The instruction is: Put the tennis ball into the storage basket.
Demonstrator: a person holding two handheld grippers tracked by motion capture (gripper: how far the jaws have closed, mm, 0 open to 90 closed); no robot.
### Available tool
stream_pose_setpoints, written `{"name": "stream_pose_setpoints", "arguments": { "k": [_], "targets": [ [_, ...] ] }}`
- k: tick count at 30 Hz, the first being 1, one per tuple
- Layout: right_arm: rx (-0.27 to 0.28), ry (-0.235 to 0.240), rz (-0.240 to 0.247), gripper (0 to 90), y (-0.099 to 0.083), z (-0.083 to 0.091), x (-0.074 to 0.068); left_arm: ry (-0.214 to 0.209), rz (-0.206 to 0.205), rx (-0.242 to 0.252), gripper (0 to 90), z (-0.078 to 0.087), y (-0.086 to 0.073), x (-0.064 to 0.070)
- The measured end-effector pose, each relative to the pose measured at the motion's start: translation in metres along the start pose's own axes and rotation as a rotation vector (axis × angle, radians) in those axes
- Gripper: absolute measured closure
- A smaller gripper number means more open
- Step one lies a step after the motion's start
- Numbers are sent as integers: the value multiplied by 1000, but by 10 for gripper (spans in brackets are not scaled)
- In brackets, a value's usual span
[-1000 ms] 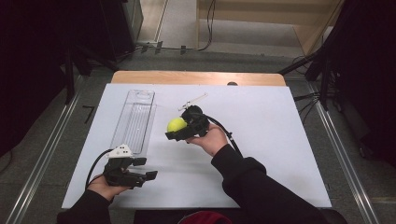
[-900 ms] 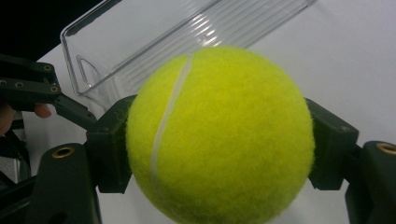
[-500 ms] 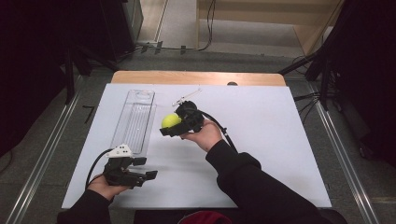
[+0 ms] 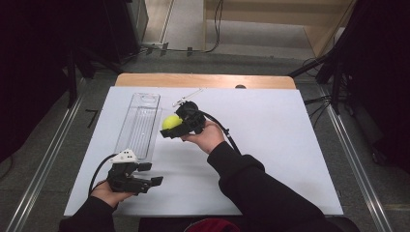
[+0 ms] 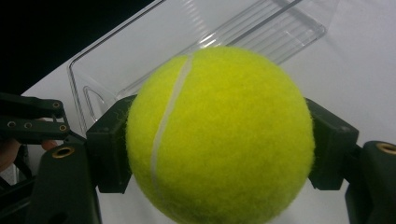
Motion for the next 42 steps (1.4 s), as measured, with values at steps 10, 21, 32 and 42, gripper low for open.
{"name": "stream_pose_setpoints", "arguments": {
  "k": [10, 21, 32, 42],
  "targets": [
    [2, 2, -2, 228, 11, -2, -1, 0, -1, 3, 264, 0, 0, 0],
    [3, -11, 5, 228, 21, -4, -2, 0, -1, 3, 264, 0, 0, 0],
    [2, -30, -2, 228, 28, -8, 0, -2, -4, 2, 264, 0, 1, 0],
    [8, -26, 9, 228, 41, -13, -7, -5, -4, 6, 264, 0, 1, 1]
  ]
}}
Point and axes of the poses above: each handheld gripper's, and its own axes: z roughly backward along the jaws, y roughly out of its top, x roughly to its right, the point moved 10 cm from there along -z, roughly forward along the jaws, and after that the axes turned 13 degrees about -x, right-handed, at the moved point
